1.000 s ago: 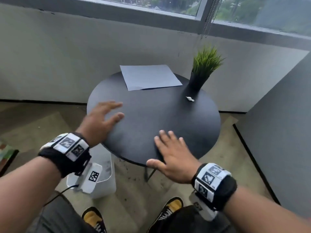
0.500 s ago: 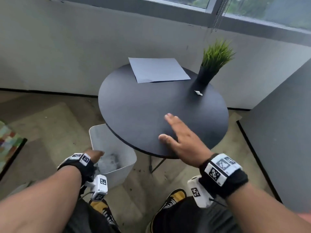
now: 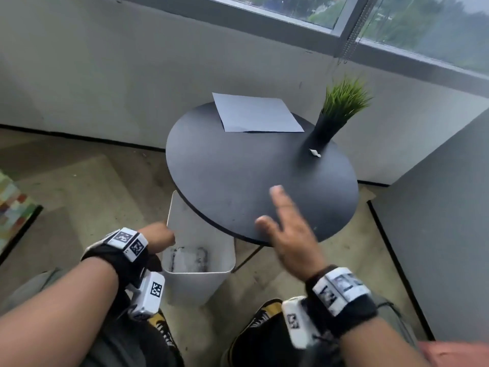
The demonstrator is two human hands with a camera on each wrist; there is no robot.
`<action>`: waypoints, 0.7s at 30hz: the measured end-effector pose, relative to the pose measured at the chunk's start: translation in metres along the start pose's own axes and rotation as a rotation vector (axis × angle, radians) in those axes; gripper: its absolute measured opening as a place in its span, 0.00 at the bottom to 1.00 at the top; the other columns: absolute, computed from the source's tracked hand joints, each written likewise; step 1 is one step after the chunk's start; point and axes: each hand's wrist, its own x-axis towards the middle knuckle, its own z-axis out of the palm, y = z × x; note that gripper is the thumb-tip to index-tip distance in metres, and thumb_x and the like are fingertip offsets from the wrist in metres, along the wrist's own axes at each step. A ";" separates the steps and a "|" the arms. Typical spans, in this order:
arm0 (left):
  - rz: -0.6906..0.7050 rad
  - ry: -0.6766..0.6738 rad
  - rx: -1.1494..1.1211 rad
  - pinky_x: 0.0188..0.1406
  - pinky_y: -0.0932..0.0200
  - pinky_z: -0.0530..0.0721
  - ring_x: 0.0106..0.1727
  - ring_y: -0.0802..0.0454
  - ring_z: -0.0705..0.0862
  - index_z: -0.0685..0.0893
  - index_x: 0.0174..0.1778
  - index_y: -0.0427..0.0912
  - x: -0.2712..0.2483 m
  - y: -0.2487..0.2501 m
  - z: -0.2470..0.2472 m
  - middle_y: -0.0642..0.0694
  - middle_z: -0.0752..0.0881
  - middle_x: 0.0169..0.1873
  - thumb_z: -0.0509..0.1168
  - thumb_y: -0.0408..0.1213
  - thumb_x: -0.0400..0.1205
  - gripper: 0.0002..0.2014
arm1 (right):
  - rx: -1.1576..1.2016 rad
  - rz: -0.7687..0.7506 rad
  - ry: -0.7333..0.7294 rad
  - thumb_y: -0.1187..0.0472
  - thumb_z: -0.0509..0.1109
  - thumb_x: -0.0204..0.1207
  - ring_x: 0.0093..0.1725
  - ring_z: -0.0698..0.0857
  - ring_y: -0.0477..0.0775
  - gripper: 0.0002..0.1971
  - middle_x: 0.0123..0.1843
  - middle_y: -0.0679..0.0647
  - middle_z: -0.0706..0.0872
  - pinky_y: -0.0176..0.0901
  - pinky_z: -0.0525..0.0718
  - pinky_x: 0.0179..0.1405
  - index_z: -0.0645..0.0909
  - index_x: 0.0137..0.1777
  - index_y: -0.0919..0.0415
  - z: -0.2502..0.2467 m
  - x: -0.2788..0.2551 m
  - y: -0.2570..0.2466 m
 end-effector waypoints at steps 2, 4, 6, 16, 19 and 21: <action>0.050 0.006 -0.028 0.51 0.54 0.82 0.55 0.38 0.86 0.83 0.64 0.31 -0.016 0.001 -0.008 0.33 0.87 0.59 0.63 0.30 0.83 0.14 | -0.171 0.360 0.139 0.33 0.54 0.80 0.87 0.48 0.54 0.40 0.88 0.53 0.49 0.57 0.50 0.85 0.53 0.86 0.53 -0.025 0.010 0.036; 0.098 -0.006 -0.065 0.44 0.55 0.82 0.48 0.39 0.84 0.82 0.63 0.33 -0.032 0.007 -0.014 0.35 0.87 0.56 0.62 0.27 0.82 0.14 | -0.404 0.580 0.055 0.27 0.45 0.75 0.85 0.52 0.62 0.43 0.87 0.60 0.54 0.68 0.55 0.81 0.59 0.83 0.55 -0.033 0.014 0.048; 0.116 -0.012 -0.134 0.51 0.52 0.83 0.51 0.38 0.85 0.80 0.67 0.32 -0.042 0.011 -0.015 0.32 0.86 0.58 0.62 0.26 0.82 0.16 | -0.471 0.479 -0.031 0.26 0.40 0.75 0.86 0.45 0.63 0.42 0.88 0.58 0.46 0.71 0.45 0.81 0.53 0.85 0.49 0.001 0.006 0.023; 0.083 -0.098 -0.319 0.43 0.28 0.88 0.36 0.24 0.90 0.73 0.67 0.46 -0.064 0.002 -0.022 0.30 0.86 0.49 0.57 0.29 0.80 0.19 | -0.196 0.481 0.195 0.32 0.47 0.80 0.86 0.49 0.54 0.38 0.88 0.55 0.51 0.62 0.50 0.84 0.54 0.86 0.53 -0.017 0.013 0.032; 0.103 -0.097 -0.313 0.41 0.30 0.88 0.33 0.27 0.90 0.71 0.68 0.47 -0.066 0.001 -0.021 0.28 0.86 0.48 0.57 0.29 0.80 0.20 | -0.423 0.519 -0.010 0.27 0.36 0.77 0.86 0.43 0.63 0.40 0.88 0.55 0.45 0.72 0.41 0.81 0.51 0.85 0.46 0.013 0.022 0.009; 0.095 -0.093 -0.311 0.41 0.29 0.87 0.34 0.26 0.90 0.70 0.68 0.48 -0.064 0.000 -0.021 0.28 0.86 0.48 0.56 0.28 0.81 0.20 | -0.443 0.231 -0.152 0.28 0.37 0.78 0.86 0.35 0.59 0.38 0.88 0.47 0.38 0.70 0.34 0.80 0.44 0.86 0.42 0.049 0.015 -0.032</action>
